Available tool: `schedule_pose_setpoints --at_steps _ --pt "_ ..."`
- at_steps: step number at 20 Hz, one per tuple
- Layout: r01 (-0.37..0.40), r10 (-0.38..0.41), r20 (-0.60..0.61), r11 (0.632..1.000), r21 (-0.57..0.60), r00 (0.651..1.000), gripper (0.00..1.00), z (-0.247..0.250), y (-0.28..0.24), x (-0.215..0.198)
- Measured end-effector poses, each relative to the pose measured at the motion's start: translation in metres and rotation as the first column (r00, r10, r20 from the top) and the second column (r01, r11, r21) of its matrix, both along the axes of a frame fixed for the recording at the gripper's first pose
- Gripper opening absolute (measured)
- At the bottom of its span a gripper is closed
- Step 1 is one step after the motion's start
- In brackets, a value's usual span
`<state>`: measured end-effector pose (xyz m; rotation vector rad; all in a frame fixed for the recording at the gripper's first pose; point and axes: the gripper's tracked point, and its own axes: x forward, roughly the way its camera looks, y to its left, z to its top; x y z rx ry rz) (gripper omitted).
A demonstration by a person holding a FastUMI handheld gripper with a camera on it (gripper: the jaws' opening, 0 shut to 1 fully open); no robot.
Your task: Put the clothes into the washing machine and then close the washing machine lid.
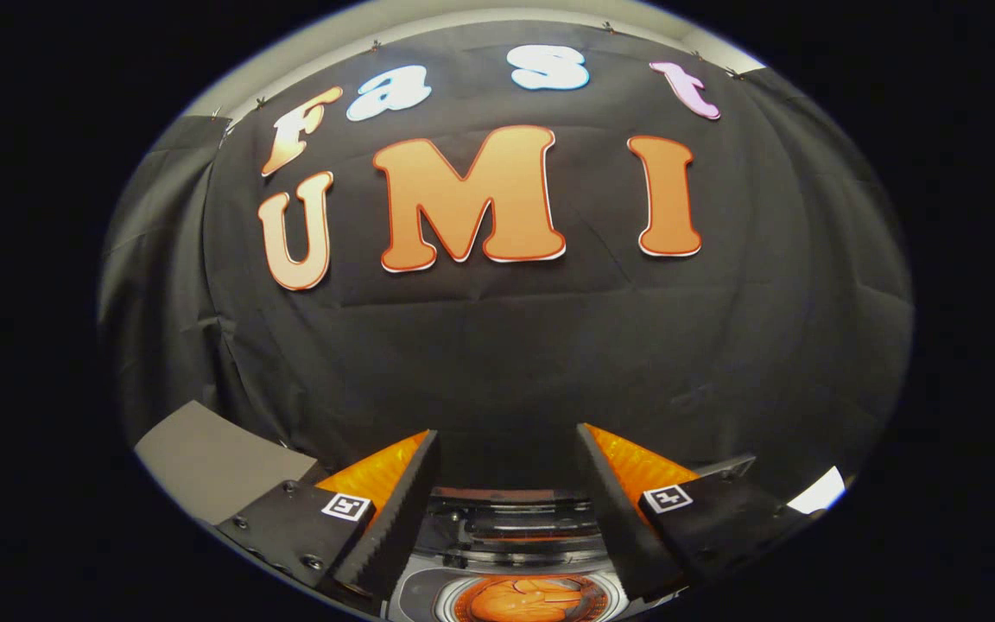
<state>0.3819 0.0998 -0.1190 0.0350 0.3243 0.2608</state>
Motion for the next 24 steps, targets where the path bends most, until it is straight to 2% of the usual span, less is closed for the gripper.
schedule_pose_setpoints --at_steps 5,9,12,15,24 --pt "0.000 -0.001 -0.023 0.999 -0.040 1.000 0.99 -0.027 0.008 0.036" --pt "0.002 -0.007 -0.049 0.995 -0.099 0.999 0.99 -0.055 0.014 0.050" --pt "0.014 -0.017 -0.037 0.996 -0.087 0.999 0.98 -0.061 0.020 0.057" --pt "0.031 -0.033 -0.040 0.998 -0.048 0.999 0.98 -0.066 0.020 0.057" --pt "0.027 -0.030 -0.049 0.998 -0.056 0.998 0.97 -0.064 0.014 0.019"
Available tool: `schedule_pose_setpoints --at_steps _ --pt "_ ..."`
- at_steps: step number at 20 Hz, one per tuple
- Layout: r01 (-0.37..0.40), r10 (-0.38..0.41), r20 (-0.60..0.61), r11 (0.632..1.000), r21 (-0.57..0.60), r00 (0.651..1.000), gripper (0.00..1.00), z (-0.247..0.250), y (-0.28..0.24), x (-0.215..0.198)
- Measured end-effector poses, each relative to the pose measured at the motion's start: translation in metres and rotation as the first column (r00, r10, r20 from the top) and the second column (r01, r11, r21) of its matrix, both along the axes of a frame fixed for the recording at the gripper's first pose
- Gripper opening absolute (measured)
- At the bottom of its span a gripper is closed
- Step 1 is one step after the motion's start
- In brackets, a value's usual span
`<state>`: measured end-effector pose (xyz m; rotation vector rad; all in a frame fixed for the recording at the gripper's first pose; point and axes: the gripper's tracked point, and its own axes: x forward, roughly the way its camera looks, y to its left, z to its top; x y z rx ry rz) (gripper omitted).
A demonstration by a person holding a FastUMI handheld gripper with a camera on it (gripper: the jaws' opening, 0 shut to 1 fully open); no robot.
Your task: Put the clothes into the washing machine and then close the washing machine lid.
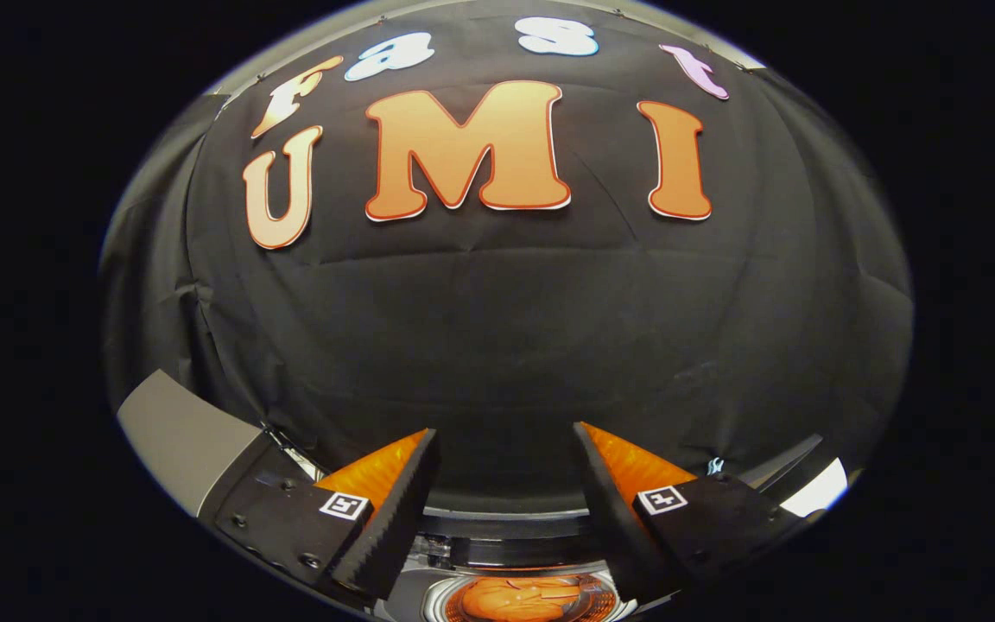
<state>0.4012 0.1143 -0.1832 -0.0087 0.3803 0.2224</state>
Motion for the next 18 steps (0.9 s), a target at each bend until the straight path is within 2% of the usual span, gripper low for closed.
schedule_pose_setpoints --at_steps 18 --pt "-0.002 0.002 0.054 1.000 0.006 0.999 0.97 -0.016 -0.010 -0.089"
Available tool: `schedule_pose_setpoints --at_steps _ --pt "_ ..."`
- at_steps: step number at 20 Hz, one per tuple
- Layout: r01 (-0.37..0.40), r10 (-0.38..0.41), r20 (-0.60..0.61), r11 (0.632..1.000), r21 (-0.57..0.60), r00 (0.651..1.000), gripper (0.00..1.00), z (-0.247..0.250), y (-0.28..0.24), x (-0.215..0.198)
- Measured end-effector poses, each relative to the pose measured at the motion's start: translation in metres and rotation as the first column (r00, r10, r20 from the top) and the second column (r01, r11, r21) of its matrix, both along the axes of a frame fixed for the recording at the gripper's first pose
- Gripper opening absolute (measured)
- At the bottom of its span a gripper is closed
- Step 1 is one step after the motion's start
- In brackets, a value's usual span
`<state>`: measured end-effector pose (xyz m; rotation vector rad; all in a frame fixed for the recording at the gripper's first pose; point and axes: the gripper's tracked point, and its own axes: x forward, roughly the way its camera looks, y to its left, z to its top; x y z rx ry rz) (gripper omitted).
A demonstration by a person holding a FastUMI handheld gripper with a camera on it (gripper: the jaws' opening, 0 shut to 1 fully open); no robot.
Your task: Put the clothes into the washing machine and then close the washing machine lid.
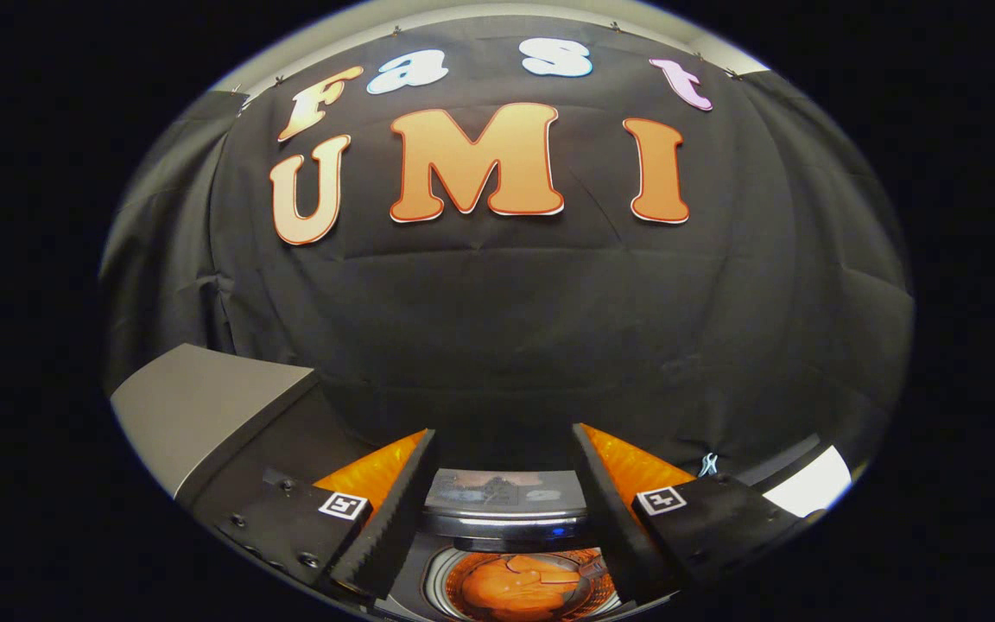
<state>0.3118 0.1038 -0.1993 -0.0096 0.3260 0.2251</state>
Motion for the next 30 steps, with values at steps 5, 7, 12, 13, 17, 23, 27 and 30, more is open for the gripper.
schedule_pose_setpoints --at_steps 5,7,12,13,17,23,27,30 --pt "-0.001 0.001 -0.001 1.000 -0.001 1.000 0.97 -0.012 -0.003 -0.024" --pt "-0.007 0.007 -0.012 1.000 -0.002 1.000 0.97 -0.022 -0.005 -0.036" --pt "0.021 -0.022 -0.065 1.000 -0.014 0.998 0.98 -0.054 -0.022 -0.070" --pt "0.026 -0.027 -0.074 1.000 -0.012 0.997 0.98 -0.057 -0.025 -0.075" --pt "0.047 -0.047 -0.048 0.999 -0.003 0.998 0.98 -0.044 -0.038 -0.092" --pt "0.066 -0.067 0.030 0.997 0.040 0.997 0.98 0.006 -0.047 -0.116" --pt "0.073 -0.075 0.101 0.997 0.021 0.992 0.98 0.057 -0.055 -0.141" --pt "0.078 -0.081 0.141 0.996 0.033 0.987 0.98 0.092 -0.060 -0.163"
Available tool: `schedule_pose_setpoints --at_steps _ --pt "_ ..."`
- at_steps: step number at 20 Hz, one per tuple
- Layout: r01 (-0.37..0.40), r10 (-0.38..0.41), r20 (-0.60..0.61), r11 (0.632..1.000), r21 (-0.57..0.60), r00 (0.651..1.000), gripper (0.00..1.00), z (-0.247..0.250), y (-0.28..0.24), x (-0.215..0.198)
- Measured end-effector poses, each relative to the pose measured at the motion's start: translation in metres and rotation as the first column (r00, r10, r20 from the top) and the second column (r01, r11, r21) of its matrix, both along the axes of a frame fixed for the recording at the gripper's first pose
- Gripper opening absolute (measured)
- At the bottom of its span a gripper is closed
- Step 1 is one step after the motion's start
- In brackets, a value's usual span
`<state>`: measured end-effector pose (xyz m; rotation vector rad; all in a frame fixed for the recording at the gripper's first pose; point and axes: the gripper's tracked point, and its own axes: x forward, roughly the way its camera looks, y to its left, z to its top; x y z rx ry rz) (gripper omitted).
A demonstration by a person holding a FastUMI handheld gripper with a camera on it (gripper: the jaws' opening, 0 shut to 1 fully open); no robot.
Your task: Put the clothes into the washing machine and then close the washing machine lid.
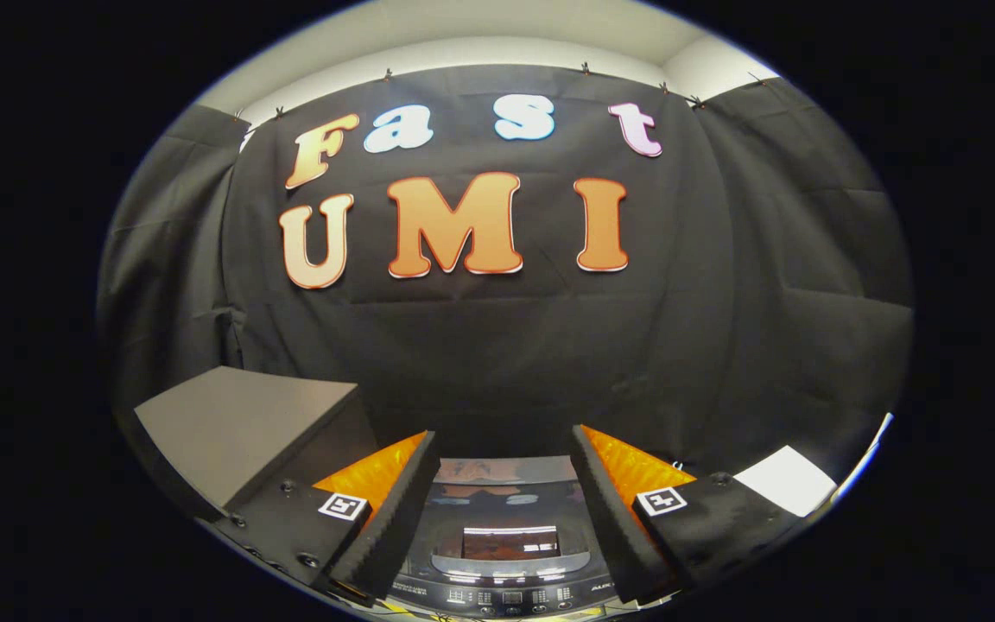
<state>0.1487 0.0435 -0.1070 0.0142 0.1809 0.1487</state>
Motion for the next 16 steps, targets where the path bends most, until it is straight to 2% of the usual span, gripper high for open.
schedule_pose_setpoints --at_steps 7,16 --pt "-0.007 0.001 0.076 0.997 0.079 0.997 0.98 0.065 -0.011 -0.053" --pt "-0.002 -0.011 0.154 0.997 0.083 0.988 0.98 0.111 -0.041 -0.106"
